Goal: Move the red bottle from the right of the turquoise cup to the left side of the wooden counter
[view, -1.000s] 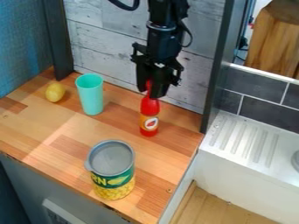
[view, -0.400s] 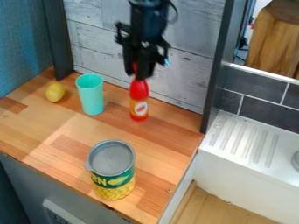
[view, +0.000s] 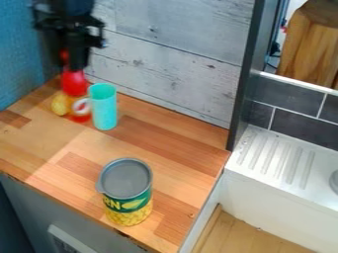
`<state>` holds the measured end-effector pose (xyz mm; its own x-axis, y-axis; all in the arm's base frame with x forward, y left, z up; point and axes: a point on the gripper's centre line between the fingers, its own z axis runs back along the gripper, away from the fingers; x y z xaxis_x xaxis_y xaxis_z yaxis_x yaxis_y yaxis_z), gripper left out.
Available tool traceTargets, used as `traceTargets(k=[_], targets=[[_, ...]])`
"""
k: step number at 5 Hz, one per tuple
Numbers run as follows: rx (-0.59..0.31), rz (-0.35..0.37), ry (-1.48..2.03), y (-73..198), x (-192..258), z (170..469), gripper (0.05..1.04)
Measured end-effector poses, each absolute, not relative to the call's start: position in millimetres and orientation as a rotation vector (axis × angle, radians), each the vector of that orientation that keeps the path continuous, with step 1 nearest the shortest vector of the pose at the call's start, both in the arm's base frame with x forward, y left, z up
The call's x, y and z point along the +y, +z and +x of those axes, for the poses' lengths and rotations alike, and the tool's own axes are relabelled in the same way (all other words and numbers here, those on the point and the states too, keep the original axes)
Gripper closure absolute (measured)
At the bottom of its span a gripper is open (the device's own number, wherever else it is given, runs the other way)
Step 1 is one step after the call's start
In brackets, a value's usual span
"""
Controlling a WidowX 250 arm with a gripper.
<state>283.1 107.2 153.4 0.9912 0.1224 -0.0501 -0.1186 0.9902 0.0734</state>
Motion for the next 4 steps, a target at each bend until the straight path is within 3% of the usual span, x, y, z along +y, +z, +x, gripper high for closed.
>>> traceTargets(k=[1,2,3,4], targets=[[0.096,0.098,0.254,150,153,257,0.741],[0.105,0.111,0.286,128,188,251,0.741],[0.122,0.127,0.293,106,202,254,0.741],[0.165,0.100,0.291,90,208,254,0.741]])
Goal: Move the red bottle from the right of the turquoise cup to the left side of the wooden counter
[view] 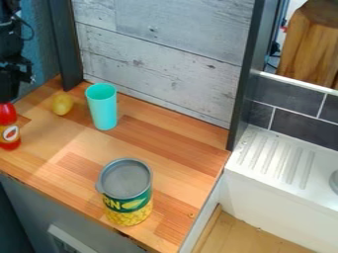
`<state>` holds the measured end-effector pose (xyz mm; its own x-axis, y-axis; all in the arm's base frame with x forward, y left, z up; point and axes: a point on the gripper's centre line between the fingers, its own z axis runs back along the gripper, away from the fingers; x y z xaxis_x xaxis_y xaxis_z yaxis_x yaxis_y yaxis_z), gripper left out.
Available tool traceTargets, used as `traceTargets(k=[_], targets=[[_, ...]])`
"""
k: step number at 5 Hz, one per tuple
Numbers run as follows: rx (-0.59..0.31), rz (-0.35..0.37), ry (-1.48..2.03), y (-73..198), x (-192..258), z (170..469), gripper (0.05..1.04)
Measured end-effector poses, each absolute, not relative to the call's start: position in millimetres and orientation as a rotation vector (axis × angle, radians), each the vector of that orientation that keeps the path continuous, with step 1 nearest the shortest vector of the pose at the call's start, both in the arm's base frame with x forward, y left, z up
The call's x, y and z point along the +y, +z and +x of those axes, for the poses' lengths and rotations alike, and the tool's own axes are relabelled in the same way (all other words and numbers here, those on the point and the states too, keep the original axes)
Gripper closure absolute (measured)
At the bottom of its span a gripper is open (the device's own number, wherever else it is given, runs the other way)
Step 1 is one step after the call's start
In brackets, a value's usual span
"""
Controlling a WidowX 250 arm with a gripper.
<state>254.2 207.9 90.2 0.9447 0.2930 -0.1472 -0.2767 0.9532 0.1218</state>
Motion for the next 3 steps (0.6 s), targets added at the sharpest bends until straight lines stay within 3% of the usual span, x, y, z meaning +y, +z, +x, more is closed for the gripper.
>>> traceTargets(k=[1,2,3], targets=[[0.186,0.074,0.322,88.1,215.2,253.3,0.741],[0.203,0.045,0.350,88.2,219.0,250.8,0.673],[0.226,0.017,0.371,94.6,219.0,247.7,0.363]])
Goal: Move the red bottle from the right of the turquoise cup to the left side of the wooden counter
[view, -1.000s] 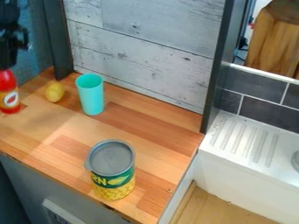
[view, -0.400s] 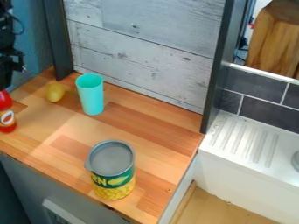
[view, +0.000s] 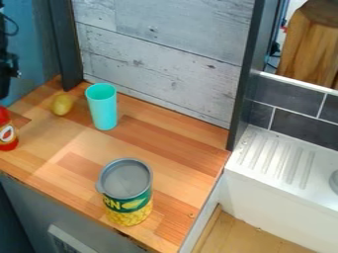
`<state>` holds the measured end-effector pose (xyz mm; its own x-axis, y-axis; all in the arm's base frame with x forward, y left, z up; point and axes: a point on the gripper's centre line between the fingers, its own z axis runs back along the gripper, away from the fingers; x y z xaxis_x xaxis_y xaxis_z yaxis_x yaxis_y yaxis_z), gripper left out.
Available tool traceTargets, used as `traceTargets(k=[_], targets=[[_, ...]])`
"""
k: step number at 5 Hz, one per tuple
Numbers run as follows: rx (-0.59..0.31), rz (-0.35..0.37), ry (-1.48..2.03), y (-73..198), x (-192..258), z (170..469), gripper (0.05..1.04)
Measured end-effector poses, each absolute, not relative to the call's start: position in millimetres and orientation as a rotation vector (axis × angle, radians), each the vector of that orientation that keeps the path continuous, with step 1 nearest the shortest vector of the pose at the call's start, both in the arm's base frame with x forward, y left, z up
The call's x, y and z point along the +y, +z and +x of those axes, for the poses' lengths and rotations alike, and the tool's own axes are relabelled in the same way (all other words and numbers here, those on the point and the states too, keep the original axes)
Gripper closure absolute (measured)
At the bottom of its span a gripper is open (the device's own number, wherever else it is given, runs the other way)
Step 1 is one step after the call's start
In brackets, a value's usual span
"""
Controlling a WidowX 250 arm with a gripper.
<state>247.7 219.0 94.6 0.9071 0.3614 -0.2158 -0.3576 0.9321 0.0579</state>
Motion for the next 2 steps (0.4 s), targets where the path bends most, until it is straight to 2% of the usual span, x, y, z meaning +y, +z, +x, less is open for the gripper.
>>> traceTargets(k=[1,2], targets=[[0.154,0.033,0.378,116,216,251,0.103],[0.071,0.057,0.358,137,204,263,0.079]])
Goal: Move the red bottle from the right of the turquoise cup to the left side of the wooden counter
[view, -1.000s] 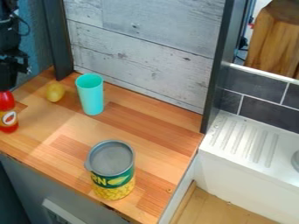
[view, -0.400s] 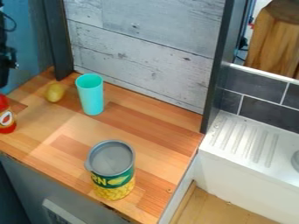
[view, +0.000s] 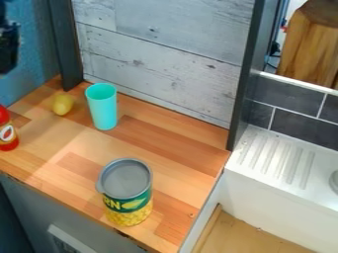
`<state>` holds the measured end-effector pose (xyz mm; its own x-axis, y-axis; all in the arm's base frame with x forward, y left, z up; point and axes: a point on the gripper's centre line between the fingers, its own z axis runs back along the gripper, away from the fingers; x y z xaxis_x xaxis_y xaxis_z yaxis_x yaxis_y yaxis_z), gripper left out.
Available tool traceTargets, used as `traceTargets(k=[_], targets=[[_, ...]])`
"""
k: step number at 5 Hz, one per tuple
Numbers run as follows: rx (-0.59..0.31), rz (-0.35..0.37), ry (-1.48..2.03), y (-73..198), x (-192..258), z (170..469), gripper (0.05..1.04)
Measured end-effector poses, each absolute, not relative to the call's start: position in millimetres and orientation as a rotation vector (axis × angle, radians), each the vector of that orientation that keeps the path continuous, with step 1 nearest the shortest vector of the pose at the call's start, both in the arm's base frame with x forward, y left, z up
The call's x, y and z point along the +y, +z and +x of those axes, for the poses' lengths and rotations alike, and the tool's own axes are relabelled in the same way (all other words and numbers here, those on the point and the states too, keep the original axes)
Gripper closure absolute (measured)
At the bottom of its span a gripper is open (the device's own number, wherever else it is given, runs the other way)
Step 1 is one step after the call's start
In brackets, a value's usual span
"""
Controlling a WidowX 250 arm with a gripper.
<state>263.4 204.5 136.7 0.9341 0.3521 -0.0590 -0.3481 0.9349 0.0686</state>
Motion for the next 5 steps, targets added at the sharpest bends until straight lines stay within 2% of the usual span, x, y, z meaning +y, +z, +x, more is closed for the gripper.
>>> traceTargets(k=[2,3,5], targets=[[-0.024,0.083,0.158,156,176,305,0.083],[-0.053,0.063,0.123,145,174,322,0.083],[-0.037,0.075,0.114,119,187,340,0.083]])
